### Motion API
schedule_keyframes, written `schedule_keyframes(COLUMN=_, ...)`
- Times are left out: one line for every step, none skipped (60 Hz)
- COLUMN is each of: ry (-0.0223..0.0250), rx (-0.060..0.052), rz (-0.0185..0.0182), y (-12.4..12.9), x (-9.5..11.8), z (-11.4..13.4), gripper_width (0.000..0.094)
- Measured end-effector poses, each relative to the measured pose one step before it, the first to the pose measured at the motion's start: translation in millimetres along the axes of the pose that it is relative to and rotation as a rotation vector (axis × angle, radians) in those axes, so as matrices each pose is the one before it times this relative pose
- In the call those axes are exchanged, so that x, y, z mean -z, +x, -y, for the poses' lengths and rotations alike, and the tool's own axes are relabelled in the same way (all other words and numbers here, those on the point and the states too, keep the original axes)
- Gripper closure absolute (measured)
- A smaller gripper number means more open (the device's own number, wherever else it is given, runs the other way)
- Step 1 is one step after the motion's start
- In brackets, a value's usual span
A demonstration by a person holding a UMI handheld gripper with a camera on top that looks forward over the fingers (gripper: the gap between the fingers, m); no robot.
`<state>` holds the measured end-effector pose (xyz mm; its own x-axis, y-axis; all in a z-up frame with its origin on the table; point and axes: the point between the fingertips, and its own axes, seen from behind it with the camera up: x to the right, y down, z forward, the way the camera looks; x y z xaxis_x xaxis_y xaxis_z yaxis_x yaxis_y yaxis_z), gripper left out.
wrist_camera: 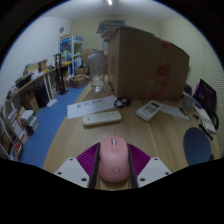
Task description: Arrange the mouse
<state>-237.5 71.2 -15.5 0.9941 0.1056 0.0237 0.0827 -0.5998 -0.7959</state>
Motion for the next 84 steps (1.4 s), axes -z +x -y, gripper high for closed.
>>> schedule_keyframes(ry=-0.01376, rx=-0.0009, rz=-0.00624, y=0.07, x=0.40, z=-1.21, gripper_width=0.0470)
schedule_keyframes(ry=-0.01237, rx=-0.0081, rz=-0.00528, y=-0.19, x=0.27, z=-0.38, gripper_width=0.0483)
schedule_keyframes(ry=-0.01420, rx=-0.0113, rz=-0.00351, y=-0.41, x=0.07, z=-0.87, gripper_width=0.0496)
schedule_keyframes(ry=-0.01026, rx=-0.0107, rz=-0.00206, y=-0.55, x=-0.09, z=0.03, gripper_width=0.0502)
schedule_keyframes(ry=-0.01237, rx=-0.0096, rz=-0.00047, y=0.16, x=0.42, z=0.03, gripper_width=0.0534)
schedule_keyframes(ry=-0.00720, rx=-0.0088, rz=-0.00146, y=-0.04, x=0.59, z=0.45, gripper_width=0.0551)
schedule_keyframes(ry=-0.00672, rx=-0.0058, rz=-0.00232, y=0.06, x=0.25, z=0.22, gripper_width=0.0569)
schedule_keyframes(ry=-0.00866, rx=-0.0039, rz=-0.00421, y=0.05, x=0.91, z=-0.31, gripper_width=0.0578)
schedule_keyframes(ry=-0.01058, rx=-0.0024, rz=-0.00339, y=-0.53, x=1.52, z=-0.74, gripper_width=0.0586)
schedule_keyframes(ry=-0.01029, rx=0.0008, rz=-0.00040, y=-1.26, x=2.24, z=-0.76, gripper_width=0.0589)
schedule_keyframes(ry=-0.00095, rx=0.0041, rz=0.00364, y=-2.08, x=3.55, z=1.53, gripper_width=0.0591)
schedule_keyframes(ry=0.00658, rx=0.0061, rz=0.00639, y=-3.65, x=6.68, z=2.55, gripper_width=0.0593)
schedule_keyframes(ry=0.01324, rx=0.0045, rz=0.00689, y=-3.46, x=5.75, z=5.38, gripper_width=0.0593)
schedule_keyframes(ry=0.01517, rx=0.0028, rz=0.00657, y=-3.55, x=7.12, z=6.41, gripper_width=0.0593)
schedule_keyframes(ry=0.01542, rx=0.0031, rz=0.00761, y=-4.44, x=10.82, z=6.86, gripper_width=0.0595)
schedule_keyframes(ry=0.02031, rx=0.0060, rz=0.00853, y=-3.32, x=9.25, z=9.76, gripper_width=0.0592)
schedule_keyframes(ry=0.02419, rx=0.0074, rz=0.00805, y=-2.80, x=9.79, z=11.18, gripper_width=0.0593)
schedule_keyframes(ry=0.02823, rx=0.0087, rz=0.00552, y=-1.52, x=9.62, z=13.28, gripper_width=0.0593)
schedule_keyframes(ry=0.02960, rx=0.0090, rz=0.00201, y=0.18, x=10.19, z=14.06, gripper_width=0.0593)
schedule_keyframes(ry=0.03237, rx=0.0080, rz=-0.00091, y=2.75, x=8.53, z=15.85, gripper_width=0.0590)
schedule_keyframes(ry=0.03146, rx=0.0069, rz=-0.00256, y=3.22, x=10.06, z=15.76, gripper_width=0.0591)
schedule_keyframes(ry=0.03180, rx=0.0052, rz=-0.00477, y=4.98, x=9.27, z=15.62, gripper_width=0.0591)
schedule_keyframes(ry=0.03218, rx=0.0033, rz=-0.00860, y=7.08, x=8.57, z=15.81, gripper_width=0.0591)
schedule_keyframes(ry=0.03195, rx=0.0022, rz=-0.01110, y=9.35, x=7.38, z=15.61, gripper_width=0.0592)
schedule_keyframes(ry=0.02923, rx=0.0010, rz=-0.01239, y=12.38, x=2.21, z=15.59, gripper_width=0.0592)
schedule_keyframes(ry=0.02477, rx=-0.0005, rz=-0.01376, y=12.79, x=11.13, z=14.91, gripper_width=0.0594)
schedule_keyframes(ry=0.01967, rx=-0.0018, rz=-0.01163, y=12.97, x=4.28, z=11.13, gripper_width=0.0596)
schedule_keyframes(ry=0.01722, rx=-0.0036, rz=-0.01016, y=13.74, x=-1.14, z=8.16, gripper_width=0.0596)
schedule_keyframes(ry=0.01503, rx=-0.0055, rz=-0.01146, y=14.02, x=2.39, z=8.11, gripper_width=0.0596)
schedule_keyframes(ry=0.01234, rx=-0.0063, rz=-0.01278, y=15.78, x=1.46, z=7.11, gripper_width=0.0598)
schedule_keyframes(ry=0.01032, rx=-0.0047, rz=-0.01419, y=15.57, x=0.75, z=5.46, gripper_width=0.0597)
schedule_keyframes(ry=0.00764, rx=-0.0017, rz=-0.01424, y=16.80, x=-0.48, z=3.88, gripper_width=0.0596)
schedule_keyframes(ry=0.00596, rx=0.0001, rz=-0.01387, y=19.75, x=-5.67, z=-1.42, gripper_width=0.0596)
schedule_keyframes(ry=0.00209, rx=0.0031, rz=-0.01521, y=18.21, x=-2.12, z=6.45, gripper_width=0.0596)
schedule_keyframes(ry=0.00168, rx=0.0043, rz=-0.01524, y=16.75, x=-2.50, z=-1.38, gripper_width=0.0595)
schedule_keyframes(ry=0.00098, rx=0.0050, rz=-0.01525, y=16.04, x=-3.44, z=-10.19, gripper_width=0.0598)
schedule_keyframes(ry=-0.00467, rx=0.0049, rz=-0.01412, y=16.93, x=-4.36, z=-5.10, gripper_width=0.0595)
schedule_keyframes(ry=-0.01109, rx=0.0036, rz=-0.01244, y=16.11, x=-5.26, z=-7.79, gripper_width=0.0597)
schedule_keyframes(ry=-0.01822, rx=0.0013, rz=-0.00961, y=15.11, x=-5.13, z=-9.68, gripper_width=0.0599)
schedule_keyframes(ry=-0.02253, rx=-0.0004, rz=-0.00595, y=13.44, x=-4.52, z=-11.12, gripper_width=0.0596)
schedule_keyframes(ry=-0.01881, rx=0.0005, rz=-0.00139, y=10.84, x=-5.33, z=-16.24, gripper_width=0.0596)
schedule_keyframes(ry=-0.02449, rx=0.0020, rz=0.00208, y=13.12, x=-4.46, z=-6.34, gripper_width=0.0597)
schedule_keyframes(ry=-0.01912, rx=0.0037, rz=0.00469, y=9.48, x=-4.45, z=-11.04, gripper_width=0.0596)
schedule_keyframes(ry=-0.01461, rx=0.0039, rz=0.00413, y=5.62, x=-5.33, z=-15.30, gripper_width=0.0597)
schedule_keyframes(ry=-0.02326, rx=0.0013, rz=0.00303, y=10.62, x=-4.14, z=-7.13, gripper_width=0.0598)
schedule_keyframes(ry=-0.02415, rx=-0.0009, rz=0.00132, y=7.18, x=-4.68, z=-12.82, gripper_width=0.0598)
schedule_keyframes(ry=-0.02335, rx=-0.0038, rz=0.00159, y=3.79, x=-5.58, z=-18.35, gripper_width=0.0597)
schedule_keyframes(ry=-0.02416, rx=-0.0070, rz=0.00508, y=4.95, x=-4.87, z=-13.18, gripper_width=0.0596)
schedule_keyframes(ry=-0.01947, rx=-0.0080, rz=0.00686, y=-1.08, x=-8.54, z=-12.07, gripper_width=0.0593)
schedule_keyframes(ry=-0.01337, rx=-0.0093, rz=0.01390, y=8.93, x=-4.40, z=-11.84, gripper_width=0.0595)
schedule_keyframes(ry=-0.01325, rx=-0.0103, rz=0.01154, y=2.99, x=-4.80, z=-9.89, gripper_width=0.0596)
schedule_keyframes(ry=-0.01391, rx=-0.0123, rz=0.01062, y=2.27, x=-4.75, z=-9.36, gripper_width=0.0595)
schedule_keyframes(ry=-0.01435, rx=-0.0118, rz=0.00999, y=2.11, x=-4.48, z=-8.91, gripper_width=0.0596)
schedule_keyframes(ry=-0.01281, rx=-0.0099, rz=0.00981, y=1.31, x=-4.49, z=-8.26, gripper_width=0.0596)
schedule_keyframes(ry=-0.00980, rx=-0.0074, rz=0.00986, y=0.95, x=-4.13, z=-7.26, gripper_width=0.0595)
schedule_keyframes(ry=-0.00715, rx=-0.0052, rz=0.01042, y=0.07, x=-3.75, z=-6.72, gripper_width=0.0594)
schedule_keyframes(ry=-0.00589, rx=-0.0019, rz=0.01028, y=-0.21, x=-3.61, z=-6.18, gripper_width=0.0595)
schedule_keyframes(ry=-0.00549, rx=-0.0001, rz=0.00848, y=-0.07, x=-3.74, z=-6.05, gripper_width=0.0593)
schedule_keyframes(ry=-0.00935, rx=0.0024, rz=0.00149, y=-6.40, x=-4.05, z=-3.86, gripper_width=0.0594)
schedule_keyframes(ry=-0.00688, rx=0.0008, rz=0.00413, y=0.52, x=-3.61, z=-7.93, gripper_width=0.0593)
schedule_keyframes(ry=-0.01081, rx=0.0012, rz=0.00319, y=0.02, x=-3.10, z=-6.53, gripper_width=0.0592)
schedule_keyframes(ry=-0.01309, rx=-0.0002, rz=0.00337, y=-0.26, x=-2.74, z=-6.94, gripper_width=0.0592)
schedule_keyframes(ry=-0.01765, rx=-0.0013, rz=0.00236, y=-0.14, x=-3.03, z=-7.88, gripper_width=0.0591)
schedule_keyframes(ry=-0.02093, rx=0.0035, rz=0.00082, y=-0.09, x=-1.27, z=-8.00, gripper_width=0.0585)
schedule_keyframes(ry=0.05929, rx=0.0132, rz=-0.00308, y=0.72, x=-2.39, z=11.09, gripper_width=0.0579)
schedule_keyframes(ry=-0.01450, rx=0.0134, rz=-0.00335, y=0.95, x=-0.08, z=-3.36, gripper_width=0.0580)
schedule_keyframes(ry=0.00142, rx=0.0138, rz=-0.00343, y=-0.75, x=1.60, z=-1.50, gripper_width=0.0578)
schedule_keyframes(ry=0.00707, rx=0.0052, rz=-0.00140, y=-0.38, x=-0.62, z=1.88, gripper_width=0.0549)
schedule_keyframes(ry=-0.01408, rx=-0.0015, rz=0.00003, y=-0.33, x=-0.14, z=-3.04, gripper_width=0.0550)
schedule_keyframes(ry=0.00480, rx=-0.0055, rz=0.00077, y=-0.43, x=-0.25, z=2.02, gripper_width=0.0542)
schedule_keyframes(ry=-0.00766, rx=-0.0050, rz=0.00128, y=-0.34, x=-0.07, z=-0.60, gripper_width=0.0462)
schedule_keyframes(ry=-0.00406, rx=-0.0031, rz=0.00153, y=-0.25, x=-0.04, z=0.18, gripper_width=0.0494)
schedule_keyframes(ry=0.00370, rx=-0.0019, rz=0.00461, y=1.28, x=-3.82, z=1.27, gripper_width=0.0472)
schedule_keyframes(ry=-0.00805, rx=0.0006, rz=0.00351, y=-1.94, x=2.91, z=0.50, gripper_width=0.0454)
schedule_keyframes(ry=-0.00668, rx=0.0003, rz=0.00516, y=-0.19, x=-1.41, z=-1.09, gripper_width=0.0433)
schedule_keyframes(ry=-0.00847, rx=-0.0002, rz=0.00459, y=-1.65, x=2.78, z=0.53, gripper_width=0.0400)
schedule_keyframes(ry=-0.00698, rx=-0.0013, rz=0.00730, y=-0.57, x=-0.97, z=-1.22, gripper_width=0.0367)
schedule_keyframes(ry=-0.01072, rx=-0.0032, rz=0.00658, y=-1.26, x=1.42, z=-0.87, gripper_width=0.0314)
schedule_keyframes(ry=-0.01474, rx=-0.0032, rz=0.00771, y=-1.91, x=1.92, z=-1.79, gripper_width=0.0249)
schedule_keyframes(ry=-0.01384, rx=-0.0033, rz=0.00870, y=-2.27, x=2.29, z=-1.60, gripper_width=0.0184)
schedule_keyframes(ry=-0.01206, rx=-0.0058, rz=0.00601, y=-2.15, x=2.82, z=-1.13, gripper_width=0.0119)
schedule_keyframes(ry=-0.01095, rx=-0.0078, rz=-0.00081, y=-0.76, x=2.92, z=-1.05, gripper_width=0.0053)
schedule_keyframes(ry=-0.00544, rx=-0.0098, rz=-0.00574, y=-0.03, x=3.33, z=-0.18, gripper_width=0.0055)
schedule_keyframes(ry=-0.00139, rx=-0.0091, rz=-0.00402, y=-0.91, x=3.71, z=0.31, gripper_width=0.0100)
